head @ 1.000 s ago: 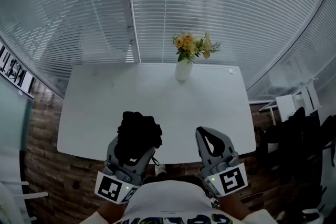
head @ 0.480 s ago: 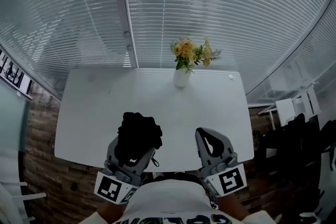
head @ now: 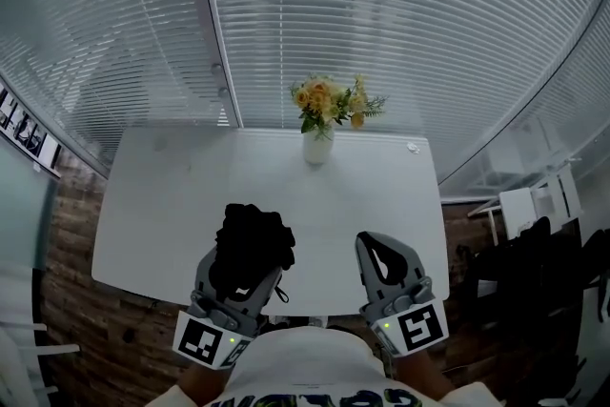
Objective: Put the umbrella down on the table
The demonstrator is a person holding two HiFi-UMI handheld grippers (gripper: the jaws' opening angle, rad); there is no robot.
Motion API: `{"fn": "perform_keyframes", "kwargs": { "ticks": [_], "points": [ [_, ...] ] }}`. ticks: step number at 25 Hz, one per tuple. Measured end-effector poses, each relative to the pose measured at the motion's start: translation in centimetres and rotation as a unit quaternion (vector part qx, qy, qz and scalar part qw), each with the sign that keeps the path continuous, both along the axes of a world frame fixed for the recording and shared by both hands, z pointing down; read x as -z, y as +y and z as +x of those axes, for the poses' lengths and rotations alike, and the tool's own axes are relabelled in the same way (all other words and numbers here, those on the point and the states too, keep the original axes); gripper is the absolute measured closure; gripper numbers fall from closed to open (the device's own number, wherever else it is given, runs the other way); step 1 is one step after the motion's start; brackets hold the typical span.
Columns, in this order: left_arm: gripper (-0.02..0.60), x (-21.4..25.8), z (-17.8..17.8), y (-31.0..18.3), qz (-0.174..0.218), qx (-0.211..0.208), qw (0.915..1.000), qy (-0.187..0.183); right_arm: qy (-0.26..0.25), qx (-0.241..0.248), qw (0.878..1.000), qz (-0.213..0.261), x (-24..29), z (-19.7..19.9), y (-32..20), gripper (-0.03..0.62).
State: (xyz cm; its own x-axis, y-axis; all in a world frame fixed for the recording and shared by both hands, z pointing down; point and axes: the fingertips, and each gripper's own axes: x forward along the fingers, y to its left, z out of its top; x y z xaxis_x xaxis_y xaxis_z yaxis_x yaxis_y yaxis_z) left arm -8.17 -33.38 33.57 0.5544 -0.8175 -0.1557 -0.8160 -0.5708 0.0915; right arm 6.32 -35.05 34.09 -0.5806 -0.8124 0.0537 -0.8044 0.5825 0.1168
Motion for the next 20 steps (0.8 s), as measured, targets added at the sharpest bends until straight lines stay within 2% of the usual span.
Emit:
{"fn": "perform_keyframes", "kwargs": {
  "ticks": [6,9,15,20],
  "points": [
    [0.331,-0.1,1.2,-0.7,0.003,-0.003,0.9997,-0.023,-0.006,-0.001,1.000,0.000,0.0,1.3,-0.4,0.585],
    [0.333,-1.0,1.6,-1.1,-0.009,-0.014,0.9977,-0.065,-0.011,-0.002,1.000,0.004,0.1,1.5,-0.3,0.585],
    [0.334,-3.6,2.1,-3.3,-0.031,-0.032,0.9874,-0.152,-0.012,-0.004,1.000,0.003,0.0,1.8,0.0,0.585],
    [0.336,-6.8,2.5,-6.0,-0.020,-0.053,0.9733,-0.223,-0.015,-0.007,1.000,0.005,-0.3,1.8,0.1,0.585]
  ]
}}
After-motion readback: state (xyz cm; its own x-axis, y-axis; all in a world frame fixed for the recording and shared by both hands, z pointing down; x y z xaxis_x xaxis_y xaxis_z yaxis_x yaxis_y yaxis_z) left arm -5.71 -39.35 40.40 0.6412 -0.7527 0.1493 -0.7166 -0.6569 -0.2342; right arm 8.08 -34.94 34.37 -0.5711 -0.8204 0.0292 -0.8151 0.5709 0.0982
